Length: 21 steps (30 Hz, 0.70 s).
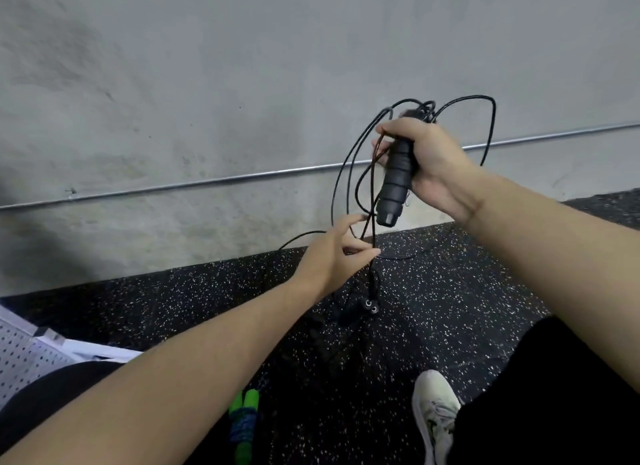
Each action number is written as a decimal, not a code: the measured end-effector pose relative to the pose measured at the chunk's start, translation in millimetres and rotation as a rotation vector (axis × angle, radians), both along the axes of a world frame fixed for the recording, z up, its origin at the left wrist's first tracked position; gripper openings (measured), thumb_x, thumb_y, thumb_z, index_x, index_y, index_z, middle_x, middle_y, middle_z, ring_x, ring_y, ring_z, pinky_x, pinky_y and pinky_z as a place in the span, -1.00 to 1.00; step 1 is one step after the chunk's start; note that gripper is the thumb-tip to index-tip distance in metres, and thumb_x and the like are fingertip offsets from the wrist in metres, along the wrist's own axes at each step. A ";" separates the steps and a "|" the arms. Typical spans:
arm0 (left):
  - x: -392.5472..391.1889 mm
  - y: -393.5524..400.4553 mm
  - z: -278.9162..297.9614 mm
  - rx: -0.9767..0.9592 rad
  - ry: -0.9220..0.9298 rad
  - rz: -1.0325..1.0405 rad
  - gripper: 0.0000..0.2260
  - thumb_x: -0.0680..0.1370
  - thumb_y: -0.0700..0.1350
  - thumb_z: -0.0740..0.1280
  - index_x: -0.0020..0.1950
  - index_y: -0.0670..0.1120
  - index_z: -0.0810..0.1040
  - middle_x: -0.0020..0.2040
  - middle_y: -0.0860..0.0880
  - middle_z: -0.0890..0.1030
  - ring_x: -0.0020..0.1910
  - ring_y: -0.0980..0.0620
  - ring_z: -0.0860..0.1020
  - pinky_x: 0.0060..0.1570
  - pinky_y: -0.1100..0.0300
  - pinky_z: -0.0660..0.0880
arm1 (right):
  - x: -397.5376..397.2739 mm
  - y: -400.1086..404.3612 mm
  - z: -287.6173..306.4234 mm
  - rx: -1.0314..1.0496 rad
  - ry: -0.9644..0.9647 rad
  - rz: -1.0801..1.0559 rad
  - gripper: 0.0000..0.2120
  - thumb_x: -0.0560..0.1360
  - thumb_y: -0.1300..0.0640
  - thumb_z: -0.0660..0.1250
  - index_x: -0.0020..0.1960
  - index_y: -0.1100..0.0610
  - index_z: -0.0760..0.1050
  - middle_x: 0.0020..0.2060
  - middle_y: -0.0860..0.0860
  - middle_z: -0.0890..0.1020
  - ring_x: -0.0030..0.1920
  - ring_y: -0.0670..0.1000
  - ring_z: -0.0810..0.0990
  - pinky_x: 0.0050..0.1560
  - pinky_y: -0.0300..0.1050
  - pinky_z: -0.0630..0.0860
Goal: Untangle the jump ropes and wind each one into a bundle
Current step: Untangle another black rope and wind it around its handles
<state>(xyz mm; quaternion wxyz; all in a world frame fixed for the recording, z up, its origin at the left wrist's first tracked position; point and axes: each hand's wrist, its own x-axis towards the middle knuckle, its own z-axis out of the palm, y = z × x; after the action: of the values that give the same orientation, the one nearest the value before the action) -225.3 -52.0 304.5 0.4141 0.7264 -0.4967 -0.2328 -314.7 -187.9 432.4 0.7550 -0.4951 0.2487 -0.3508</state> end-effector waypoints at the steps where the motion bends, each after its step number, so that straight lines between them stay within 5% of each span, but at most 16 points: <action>1: -2.1 -1.2 -0.3 0.007 0.017 -0.005 -0.49 0.54 0.05 0.48 0.45 0.09 0.43 -0.02 0.17 0.73 0.06 0.24 0.63 0.18 0.38 0.41 | -1.8 -1.4 1.3 0.023 -0.021 -0.008 -0.97 0.52 0.33 0.34 -0.08 0.24 0.51 -0.23 0.11 0.58 -0.39 -0.07 0.61 -0.36 -0.25 0.54; 5: -8.7 -4.2 -3.0 -0.044 0.076 0.057 -0.54 0.50 0.01 0.54 0.31 0.04 0.42 -0.12 0.11 0.73 -0.05 0.22 0.65 0.11 0.36 0.44 | -5.3 -1.5 2.9 0.054 -0.084 0.013 -0.94 0.55 0.31 0.32 -0.10 0.25 0.53 -0.27 0.08 0.60 -0.34 -0.06 0.64 -0.31 -0.25 0.56; 10: -14.2 -11.6 -5.0 -0.141 0.138 0.222 -0.84 0.58 -0.03 0.45 -0.01 -0.01 0.49 -0.15 0.00 0.66 -0.07 -0.03 0.67 0.08 0.01 0.60 | -5.7 7.6 10.1 0.051 -0.120 0.048 -0.90 0.55 0.31 0.34 -0.14 0.20 0.53 -0.26 0.03 0.64 -0.31 -0.06 0.65 -0.26 -0.22 0.59; 15: -7.7 -10.2 -3.8 -0.135 0.123 0.196 -0.92 0.59 -0.02 0.43 -0.08 0.12 0.57 -0.13 0.11 0.64 -0.12 0.13 0.62 -0.05 0.28 0.54 | -10.0 4.9 9.2 0.053 -0.135 0.041 -0.87 0.54 0.32 0.35 -0.09 0.13 0.45 -0.24 0.04 0.66 -0.30 -0.04 0.65 -0.28 -0.20 0.59; 18: -3.5 -9.9 -1.1 -0.081 0.191 0.131 -0.94 0.58 -0.03 0.45 -0.07 0.03 0.68 -0.16 0.11 0.71 -0.17 0.11 0.68 0.01 0.24 0.55 | -9.1 -0.9 6.1 0.021 -0.125 0.027 -0.82 0.53 0.30 0.38 0.04 0.13 0.41 -0.19 0.05 0.66 -0.27 -0.02 0.67 -0.30 -0.18 0.58; 21: 1.4 -8.6 7.2 -0.078 0.241 0.154 -0.91 0.61 -0.04 0.41 -0.04 -0.04 0.66 -0.14 0.05 0.71 -0.33 0.21 0.65 -0.17 0.37 0.48 | -11.4 -13.3 -0.3 -0.168 0.005 -0.046 -0.82 0.51 0.25 0.43 0.06 0.17 0.47 -0.15 0.07 0.66 -0.22 0.01 0.68 -0.28 -0.11 0.59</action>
<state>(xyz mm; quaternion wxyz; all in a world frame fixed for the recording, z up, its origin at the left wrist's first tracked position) -223.9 -60.6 311.6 0.5154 0.7125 -0.3948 -0.2663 -326.1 -201.2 432.1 0.7018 -0.5516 0.2317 -0.3867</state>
